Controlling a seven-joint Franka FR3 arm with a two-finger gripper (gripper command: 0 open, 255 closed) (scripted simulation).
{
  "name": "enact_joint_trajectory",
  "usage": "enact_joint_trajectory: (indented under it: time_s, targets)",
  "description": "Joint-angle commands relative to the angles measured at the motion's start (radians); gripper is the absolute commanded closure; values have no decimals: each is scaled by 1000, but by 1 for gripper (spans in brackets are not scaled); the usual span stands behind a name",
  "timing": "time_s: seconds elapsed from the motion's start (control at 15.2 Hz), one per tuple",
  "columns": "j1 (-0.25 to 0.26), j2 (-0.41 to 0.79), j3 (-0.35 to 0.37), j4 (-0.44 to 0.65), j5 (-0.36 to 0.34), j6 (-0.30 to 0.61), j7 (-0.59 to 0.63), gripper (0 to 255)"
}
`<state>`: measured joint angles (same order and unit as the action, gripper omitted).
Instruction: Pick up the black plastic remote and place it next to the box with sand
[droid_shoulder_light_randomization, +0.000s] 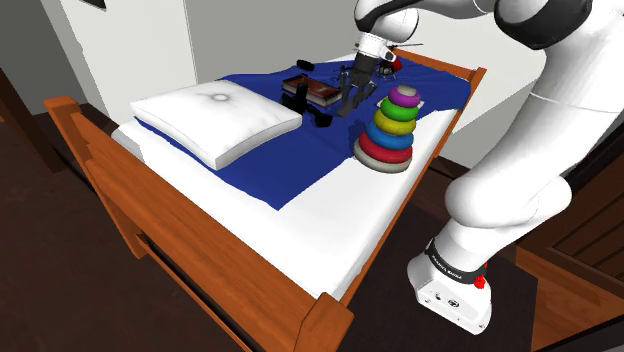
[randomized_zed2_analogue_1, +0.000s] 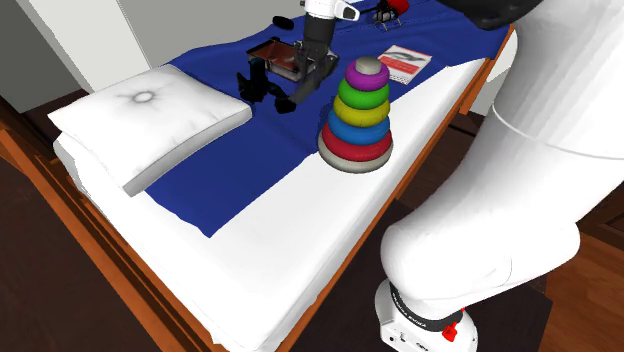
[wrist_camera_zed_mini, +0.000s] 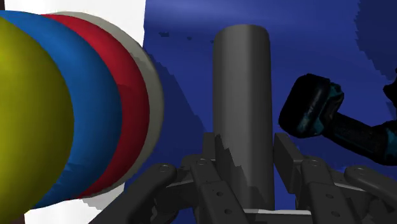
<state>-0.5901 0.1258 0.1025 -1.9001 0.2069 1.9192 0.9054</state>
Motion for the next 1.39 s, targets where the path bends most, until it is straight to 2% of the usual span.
enact_joint_trajectory:
  time_s: [0.0,0.46,0.59,0.73,0.79,1.32]
  targets:
    - [-9,69,-9,97,-10,-31,-9,255]
    - [-36,355,-31,518,-38,-174,-31,255]
    - [-43,457,-36,680,-45,-236,-34,255]
    - [-49,582,-39,887,-52,-318,-33,255]
    - [-49,599,-39,915,-53,-330,-32,255]
    - [-49,595,-40,801,-51,-222,-50,255]
